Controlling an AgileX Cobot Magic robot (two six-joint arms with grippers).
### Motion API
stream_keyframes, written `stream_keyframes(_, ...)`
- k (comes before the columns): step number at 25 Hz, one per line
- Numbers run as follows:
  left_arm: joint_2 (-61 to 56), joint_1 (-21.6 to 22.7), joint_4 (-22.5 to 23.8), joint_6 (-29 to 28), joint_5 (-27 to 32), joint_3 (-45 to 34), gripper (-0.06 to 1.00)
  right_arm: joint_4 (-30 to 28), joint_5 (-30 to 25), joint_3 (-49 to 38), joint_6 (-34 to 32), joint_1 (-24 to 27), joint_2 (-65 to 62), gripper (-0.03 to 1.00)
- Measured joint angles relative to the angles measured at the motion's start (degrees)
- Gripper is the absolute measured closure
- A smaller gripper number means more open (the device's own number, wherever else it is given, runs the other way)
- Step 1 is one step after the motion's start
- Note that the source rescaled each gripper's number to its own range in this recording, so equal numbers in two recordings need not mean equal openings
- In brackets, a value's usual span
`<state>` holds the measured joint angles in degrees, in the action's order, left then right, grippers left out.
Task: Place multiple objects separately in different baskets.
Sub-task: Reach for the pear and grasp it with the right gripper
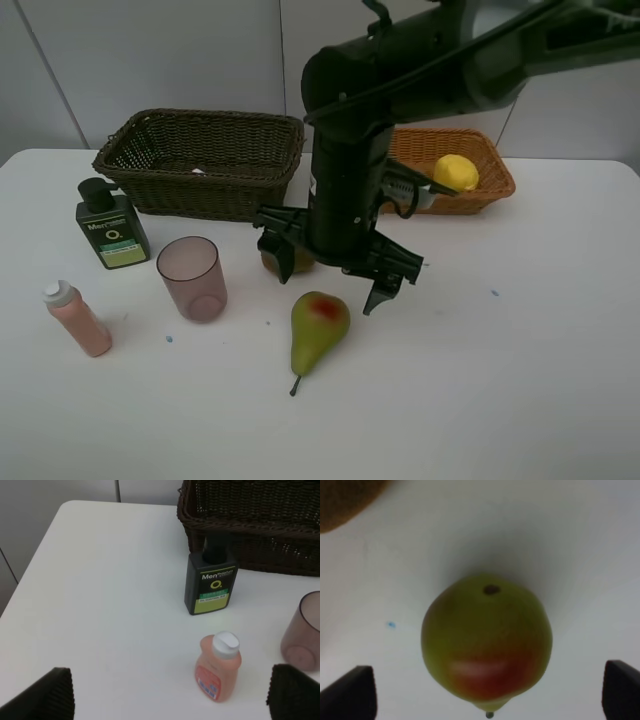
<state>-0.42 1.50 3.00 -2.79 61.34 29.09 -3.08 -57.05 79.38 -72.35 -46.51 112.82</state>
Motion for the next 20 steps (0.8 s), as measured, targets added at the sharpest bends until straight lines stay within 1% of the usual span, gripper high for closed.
stream_keyframes(12,0.0,0.0,0.0,0.0,0.0,0.0,-0.05,2.7,2.3,0.0,0.1,0.0,3.5,-0.01)
stream_keyframes(20,0.0,0.0,0.0,0.0,0.0,0.0,-0.05,2.8,3.1,0.0,0.2,0.0,5.8,-0.01)
